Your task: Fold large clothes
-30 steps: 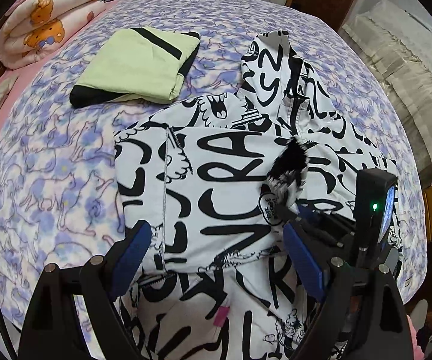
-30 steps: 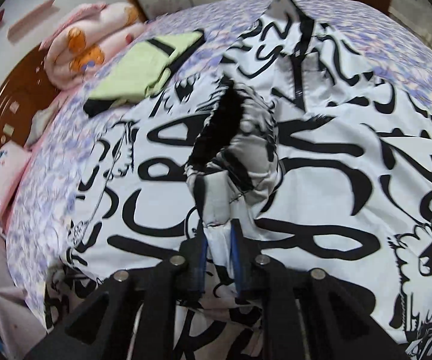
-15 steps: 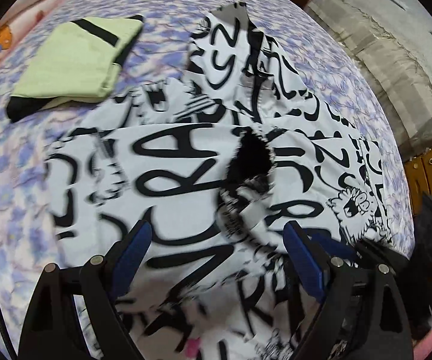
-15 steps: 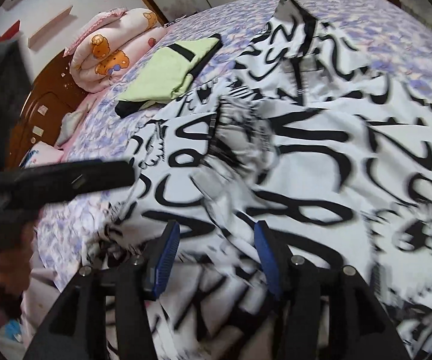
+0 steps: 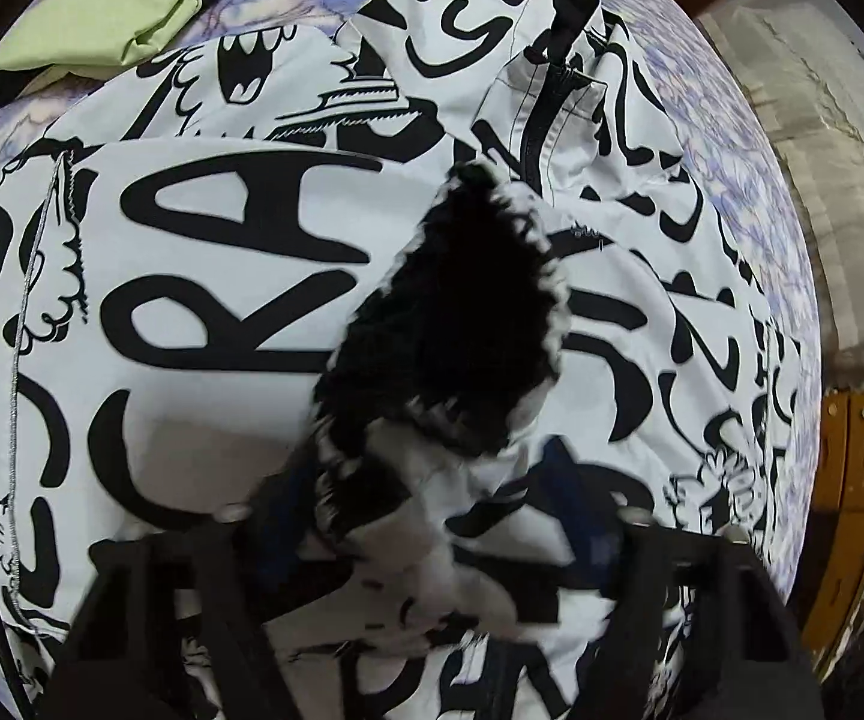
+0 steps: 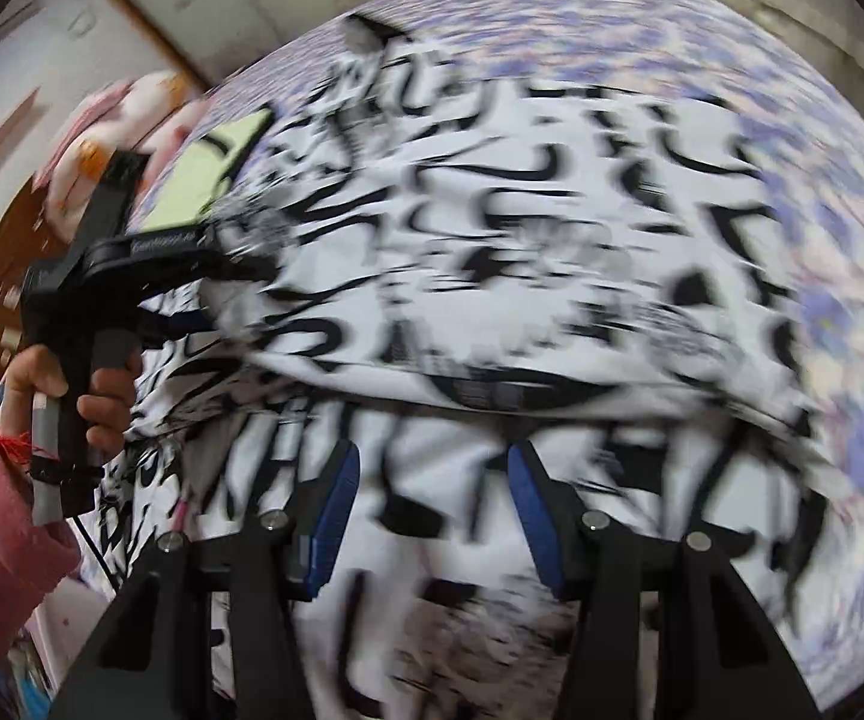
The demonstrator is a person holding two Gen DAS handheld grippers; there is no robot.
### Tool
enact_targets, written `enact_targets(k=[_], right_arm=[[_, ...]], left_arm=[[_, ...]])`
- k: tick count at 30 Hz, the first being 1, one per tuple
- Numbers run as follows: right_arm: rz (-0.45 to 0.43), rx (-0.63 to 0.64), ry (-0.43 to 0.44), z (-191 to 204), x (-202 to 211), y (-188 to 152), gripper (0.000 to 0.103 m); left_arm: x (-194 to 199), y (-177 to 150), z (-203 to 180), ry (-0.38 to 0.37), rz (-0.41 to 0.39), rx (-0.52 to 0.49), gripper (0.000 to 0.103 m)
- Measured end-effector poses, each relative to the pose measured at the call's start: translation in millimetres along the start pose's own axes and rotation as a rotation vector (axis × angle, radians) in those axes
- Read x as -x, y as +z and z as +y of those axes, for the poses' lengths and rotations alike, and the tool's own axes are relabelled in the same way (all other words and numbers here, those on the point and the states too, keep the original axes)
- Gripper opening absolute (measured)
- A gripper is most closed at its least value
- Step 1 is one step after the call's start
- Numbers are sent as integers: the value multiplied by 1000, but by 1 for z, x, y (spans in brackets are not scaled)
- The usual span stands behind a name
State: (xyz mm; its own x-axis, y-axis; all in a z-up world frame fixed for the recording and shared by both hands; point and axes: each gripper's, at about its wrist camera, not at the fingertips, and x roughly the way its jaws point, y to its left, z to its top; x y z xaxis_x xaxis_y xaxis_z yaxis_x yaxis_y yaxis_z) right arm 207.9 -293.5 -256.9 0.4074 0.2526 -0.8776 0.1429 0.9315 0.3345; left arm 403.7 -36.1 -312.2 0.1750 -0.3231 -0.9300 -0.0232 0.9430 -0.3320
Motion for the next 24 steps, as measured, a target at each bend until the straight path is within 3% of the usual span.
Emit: enact_targets(k=[1,3,4,5,10,12,13,17,21,24], right_arm=[[-8,-31,-15,-12,3,0,52],[-16,-63,-36,-25,6,1,52],[-22,-76,-50,-33,8,3,52],[-30,-83,-56,-37,9,5,52],[-108,-98,-34,-52,21,21,51],[-135,-101,-28,-55,23,27,51],[-138,-98,-33,-56,21,31,47],[-69,-86,-29,-61,-3,47,9],[-1,-1,15,-52,-26,56,1],[73,70,-82,-50,-48,58,0]], left_arm=[[-1,2,-2,14,-10,11,43],[1,5,-6,26,-57,30,35],[4,7,-8,26,-75,31,21],[9,8,-10,23,-103,35,17],[37,11,-10,-63,-235,118,15],[41,11,-5,-73,-244,146,16],[40,11,-3,-60,-243,159,16],[28,4,15,-30,-218,213,16],[17,-2,28,-27,-215,254,16],[13,0,30,-14,-215,253,16]])
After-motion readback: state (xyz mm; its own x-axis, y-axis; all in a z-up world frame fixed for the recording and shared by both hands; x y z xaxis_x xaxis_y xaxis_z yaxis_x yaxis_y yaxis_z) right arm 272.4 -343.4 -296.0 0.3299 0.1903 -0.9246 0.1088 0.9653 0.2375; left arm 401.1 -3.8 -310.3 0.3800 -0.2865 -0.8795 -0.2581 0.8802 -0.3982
